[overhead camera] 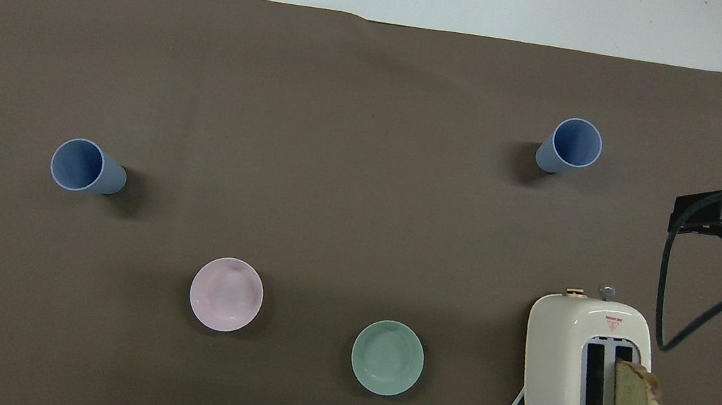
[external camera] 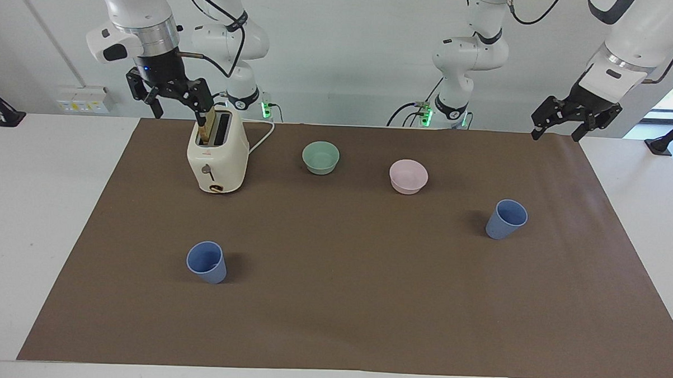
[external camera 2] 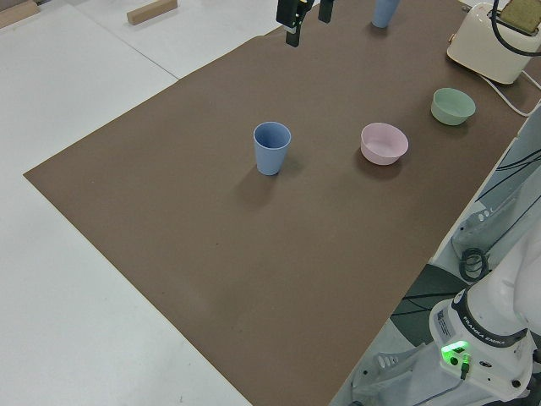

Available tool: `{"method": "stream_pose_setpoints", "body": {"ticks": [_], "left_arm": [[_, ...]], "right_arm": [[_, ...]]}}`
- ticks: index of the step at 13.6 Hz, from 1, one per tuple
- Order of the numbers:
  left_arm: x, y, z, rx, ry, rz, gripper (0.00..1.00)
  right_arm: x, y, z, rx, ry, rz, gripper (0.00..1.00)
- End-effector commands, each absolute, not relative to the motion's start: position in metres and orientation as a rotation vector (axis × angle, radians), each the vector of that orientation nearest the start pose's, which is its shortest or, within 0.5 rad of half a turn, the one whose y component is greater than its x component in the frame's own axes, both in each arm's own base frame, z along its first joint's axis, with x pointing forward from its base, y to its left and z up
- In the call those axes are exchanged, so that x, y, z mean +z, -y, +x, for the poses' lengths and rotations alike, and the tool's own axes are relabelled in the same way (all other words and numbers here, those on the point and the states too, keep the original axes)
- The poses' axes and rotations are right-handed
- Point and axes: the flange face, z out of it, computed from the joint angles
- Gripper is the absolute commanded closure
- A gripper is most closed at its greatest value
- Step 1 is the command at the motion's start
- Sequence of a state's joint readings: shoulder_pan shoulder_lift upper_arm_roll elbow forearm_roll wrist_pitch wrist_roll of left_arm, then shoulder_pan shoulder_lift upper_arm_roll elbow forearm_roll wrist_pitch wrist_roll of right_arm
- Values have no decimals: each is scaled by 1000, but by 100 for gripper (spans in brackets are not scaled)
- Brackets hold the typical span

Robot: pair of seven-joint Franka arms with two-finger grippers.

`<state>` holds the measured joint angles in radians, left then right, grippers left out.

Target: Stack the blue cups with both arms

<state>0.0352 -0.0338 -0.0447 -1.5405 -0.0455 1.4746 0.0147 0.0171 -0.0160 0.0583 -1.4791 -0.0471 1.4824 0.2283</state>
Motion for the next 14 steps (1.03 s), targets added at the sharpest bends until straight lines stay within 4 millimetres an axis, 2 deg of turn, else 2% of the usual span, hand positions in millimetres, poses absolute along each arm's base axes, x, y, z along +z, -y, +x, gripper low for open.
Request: {"method": "stream_pose_setpoints", "body": {"ticks": [1, 6, 9, 12, 14], "left_arm": [[653, 8, 528, 61, -48, -3168, 0], [653, 15, 528, 61, -46, -3167, 0], [653, 7, 528, 54, -12, -3171, 0], [634, 0, 529, 75, 5, -3171, 0], [622, -6, 537, 36, 20, -3172, 0]], "right_arm": [[670, -33, 539, -24, -206, -3180, 0], [671, -30, 540, -35, -212, -3172, 0], [671, -29, 541, -37, -214, -3173, 0], [670, -27, 541, -34, -156, -3177, 0], [670, -27, 540, -33, -160, -3176, 0]]}}
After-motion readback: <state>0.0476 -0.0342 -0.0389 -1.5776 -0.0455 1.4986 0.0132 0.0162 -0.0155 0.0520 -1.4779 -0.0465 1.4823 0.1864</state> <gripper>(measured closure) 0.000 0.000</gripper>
